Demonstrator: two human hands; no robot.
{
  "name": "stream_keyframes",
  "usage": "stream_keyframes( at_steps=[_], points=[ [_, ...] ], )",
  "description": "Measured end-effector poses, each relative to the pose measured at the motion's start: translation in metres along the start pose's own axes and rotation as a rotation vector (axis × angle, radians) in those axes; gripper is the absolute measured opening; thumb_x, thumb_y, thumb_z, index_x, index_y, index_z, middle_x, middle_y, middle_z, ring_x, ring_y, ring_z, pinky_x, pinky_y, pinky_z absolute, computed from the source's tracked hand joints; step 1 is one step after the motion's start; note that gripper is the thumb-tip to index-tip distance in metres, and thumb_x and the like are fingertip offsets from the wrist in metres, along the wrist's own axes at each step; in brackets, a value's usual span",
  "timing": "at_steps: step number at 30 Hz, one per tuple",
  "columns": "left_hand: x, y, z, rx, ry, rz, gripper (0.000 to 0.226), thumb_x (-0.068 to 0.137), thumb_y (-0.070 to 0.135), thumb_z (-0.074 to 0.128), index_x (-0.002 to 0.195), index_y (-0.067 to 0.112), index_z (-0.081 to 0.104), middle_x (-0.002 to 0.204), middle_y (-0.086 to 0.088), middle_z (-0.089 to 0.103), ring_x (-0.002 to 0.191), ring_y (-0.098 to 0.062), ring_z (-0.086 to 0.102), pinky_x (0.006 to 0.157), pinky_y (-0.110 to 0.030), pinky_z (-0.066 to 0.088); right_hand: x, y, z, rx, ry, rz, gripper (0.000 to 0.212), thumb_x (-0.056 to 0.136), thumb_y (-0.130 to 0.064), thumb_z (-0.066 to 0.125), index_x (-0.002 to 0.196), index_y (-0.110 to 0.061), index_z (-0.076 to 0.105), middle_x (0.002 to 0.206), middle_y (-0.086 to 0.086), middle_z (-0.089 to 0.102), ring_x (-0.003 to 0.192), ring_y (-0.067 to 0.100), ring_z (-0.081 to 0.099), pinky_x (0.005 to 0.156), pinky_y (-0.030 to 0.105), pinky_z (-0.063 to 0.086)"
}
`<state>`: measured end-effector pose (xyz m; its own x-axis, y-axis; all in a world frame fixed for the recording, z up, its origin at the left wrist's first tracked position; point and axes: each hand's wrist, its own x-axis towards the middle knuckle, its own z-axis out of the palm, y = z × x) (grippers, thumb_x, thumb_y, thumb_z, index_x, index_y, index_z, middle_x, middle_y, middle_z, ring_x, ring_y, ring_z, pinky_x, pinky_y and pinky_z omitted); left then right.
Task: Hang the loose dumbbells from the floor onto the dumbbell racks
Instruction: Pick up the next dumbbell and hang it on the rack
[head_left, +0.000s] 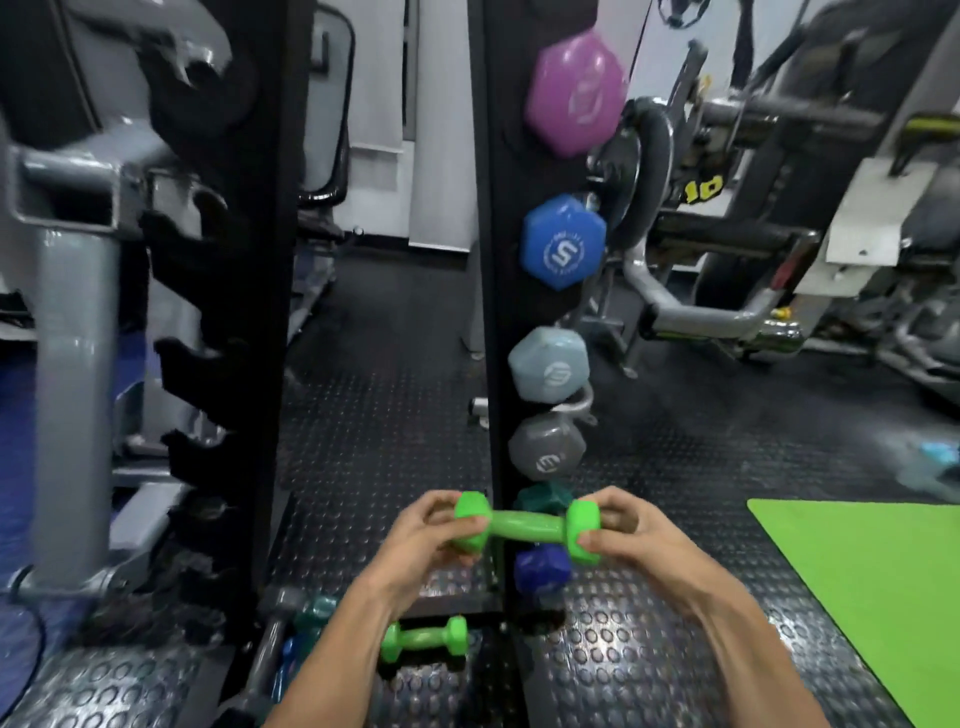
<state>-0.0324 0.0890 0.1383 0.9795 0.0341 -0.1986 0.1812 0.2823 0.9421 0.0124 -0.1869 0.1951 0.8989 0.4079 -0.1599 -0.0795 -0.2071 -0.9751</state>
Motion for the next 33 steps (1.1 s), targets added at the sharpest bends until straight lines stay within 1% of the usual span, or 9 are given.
stream_keyframes(
  at_steps=[6, 11, 14, 18, 22, 26, 29, 31, 33],
  points=[
    [-0.034, 0.125, 0.055, 0.189, -0.208, 0.286, 0.042, 0.078, 0.003, 0.085, 0.116, 0.001, 0.068, 0.100, -0.014, 0.076, 0.083, -0.027, 0.071, 0.074, -0.037, 0.061, -0.042, -0.111, -0.040, 0.049, 0.182, -0.328, 0.054, 0.076, -0.015, 0.080, 0.128, -0.014, 0.069, 0.124, 0.002, 0.073, 0.108, 0.011, 0.067, 0.082, 0.015, 0.053],
    [-0.053, 0.218, 0.112, 0.254, -0.222, 0.471, 0.045, 0.079, 0.018, 0.089, 0.114, 0.002, 0.064, 0.100, -0.020, 0.076, 0.069, -0.029, 0.073, 0.058, -0.029, 0.057, -0.039, -0.214, -0.030, 0.291, 0.508, -0.581, 0.087, 0.043, -0.065, 0.093, 0.110, -0.014, 0.069, 0.094, -0.002, 0.077, 0.085, 0.007, 0.071, 0.073, 0.018, 0.059],
    [-0.063, 0.254, 0.148, 0.188, -0.145, 0.544, 0.043, 0.086, 0.016, 0.083, 0.115, -0.003, 0.057, 0.102, -0.026, 0.073, 0.063, -0.031, 0.071, 0.052, -0.030, 0.059, -0.030, -0.264, -0.018, 0.390, 0.498, -0.639, 0.069, 0.073, -0.041, 0.086, 0.130, -0.012, 0.060, 0.109, 0.014, 0.073, 0.086, 0.017, 0.072, 0.075, 0.026, 0.062],
    [-0.058, 0.292, 0.171, 0.163, -0.008, 0.694, 0.052, 0.076, 0.038, 0.090, 0.109, 0.009, 0.061, 0.102, -0.014, 0.075, 0.077, -0.037, 0.077, 0.070, -0.051, 0.065, -0.019, -0.323, -0.009, 0.412, 0.313, -0.558, 0.049, 0.099, -0.016, 0.063, 0.141, -0.037, 0.048, 0.085, 0.006, 0.065, 0.055, 0.014, 0.062, 0.046, 0.024, 0.051],
    [-0.046, 0.336, 0.174, 0.269, 0.077, 0.795, 0.042, 0.082, 0.025, 0.087, 0.108, 0.009, 0.059, 0.099, -0.015, 0.074, 0.071, -0.034, 0.075, 0.067, -0.048, 0.064, 0.010, -0.386, -0.011, 0.339, 0.419, -0.501, 0.051, 0.100, -0.006, 0.058, 0.150, -0.011, 0.045, 0.075, 0.006, 0.058, 0.039, 0.008, 0.056, 0.038, 0.020, 0.046],
    [-0.045, 0.385, 0.169, 0.622, 0.294, 0.911, 0.040, 0.076, 0.035, 0.091, 0.099, 0.016, 0.063, 0.083, 0.007, 0.065, 0.071, -0.008, 0.064, 0.057, -0.008, 0.045, 0.045, -0.430, -0.005, 0.219, 0.521, -0.454, 0.036, 0.092, -0.009, 0.071, 0.123, 0.008, 0.064, 0.101, 0.021, 0.072, 0.064, 0.022, 0.070, 0.056, 0.034, 0.059],
    [-0.039, 0.404, 0.164, 0.654, 0.401, 0.940, 0.048, 0.073, 0.036, 0.093, 0.101, 0.016, 0.060, 0.090, 0.004, 0.068, 0.082, -0.015, 0.068, 0.073, -0.024, 0.056, 0.064, -0.453, 0.005, 0.119, 0.585, -0.432, 0.031, 0.086, -0.010, 0.078, 0.111, 0.003, 0.065, 0.100, 0.016, 0.069, 0.073, 0.025, 0.068, 0.057, 0.033, 0.060],
    [-0.034, 0.406, 0.162, 0.633, 0.442, 0.973, 0.051, 0.073, 0.036, 0.092, 0.102, 0.018, 0.054, 0.093, 0.001, 0.069, 0.082, -0.019, 0.070, 0.079, -0.042, 0.061, 0.071, -0.466, 0.010, 0.076, 0.562, -0.418, 0.031, 0.082, -0.009, 0.081, 0.106, 0.004, 0.065, 0.101, 0.017, 0.071, 0.083, 0.031, 0.073, 0.073, 0.046, 0.064],
    [-0.030, 0.409, 0.163, 0.655, 0.492, 1.007, 0.048, 0.075, 0.038, 0.090, 0.101, 0.018, 0.055, 0.092, 0.000, 0.069, 0.081, -0.020, 0.071, 0.077, -0.044, 0.062, 0.080, -0.476, 0.008, 0.053, 0.534, -0.430, 0.028, 0.074, -0.007, 0.084, 0.093, 0.004, 0.066, 0.098, 0.020, 0.073, 0.084, 0.036, 0.075, 0.078, 0.057, 0.062]
  ],
)
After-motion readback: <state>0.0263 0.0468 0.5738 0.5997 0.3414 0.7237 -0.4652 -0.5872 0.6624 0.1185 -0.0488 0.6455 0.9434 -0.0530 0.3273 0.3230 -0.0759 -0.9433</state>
